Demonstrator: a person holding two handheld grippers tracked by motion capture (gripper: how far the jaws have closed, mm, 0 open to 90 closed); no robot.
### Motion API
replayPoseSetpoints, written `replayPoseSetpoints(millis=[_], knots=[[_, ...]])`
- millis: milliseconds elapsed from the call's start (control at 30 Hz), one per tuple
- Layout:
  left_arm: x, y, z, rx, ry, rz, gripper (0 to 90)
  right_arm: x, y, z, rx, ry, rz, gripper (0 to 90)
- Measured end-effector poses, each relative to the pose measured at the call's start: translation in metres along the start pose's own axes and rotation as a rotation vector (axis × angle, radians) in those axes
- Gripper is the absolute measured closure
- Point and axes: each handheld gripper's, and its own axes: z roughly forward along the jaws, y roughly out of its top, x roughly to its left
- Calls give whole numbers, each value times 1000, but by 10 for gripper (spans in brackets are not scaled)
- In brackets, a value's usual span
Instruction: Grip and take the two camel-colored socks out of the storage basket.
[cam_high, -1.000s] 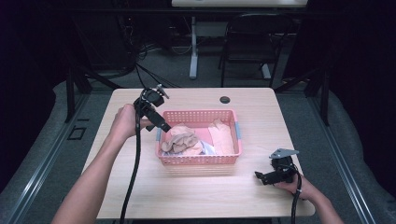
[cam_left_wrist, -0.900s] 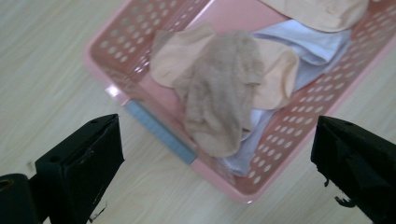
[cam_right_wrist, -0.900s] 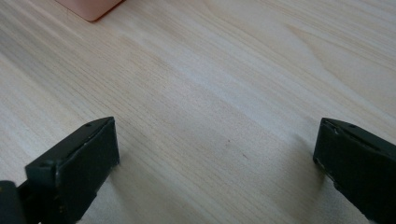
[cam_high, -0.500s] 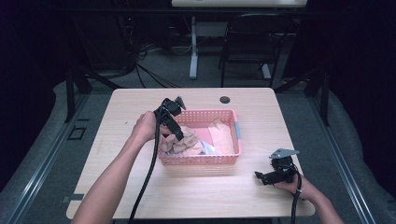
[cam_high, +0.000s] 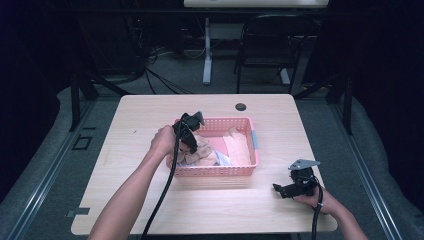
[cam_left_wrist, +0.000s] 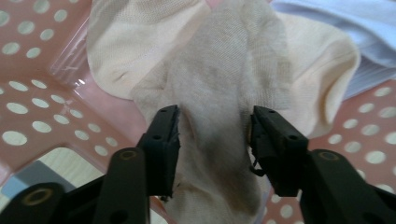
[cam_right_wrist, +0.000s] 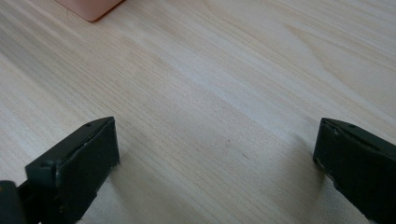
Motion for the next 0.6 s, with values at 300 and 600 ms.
replayPoseSetpoints(millis=[300,600], knots=[[0,-1,-4,-3,11,5,826,0,0,0,1,3,-1,0],[-2,-1,-15,-18,28,13,840,0,0,0,-2,4,-3,0]])
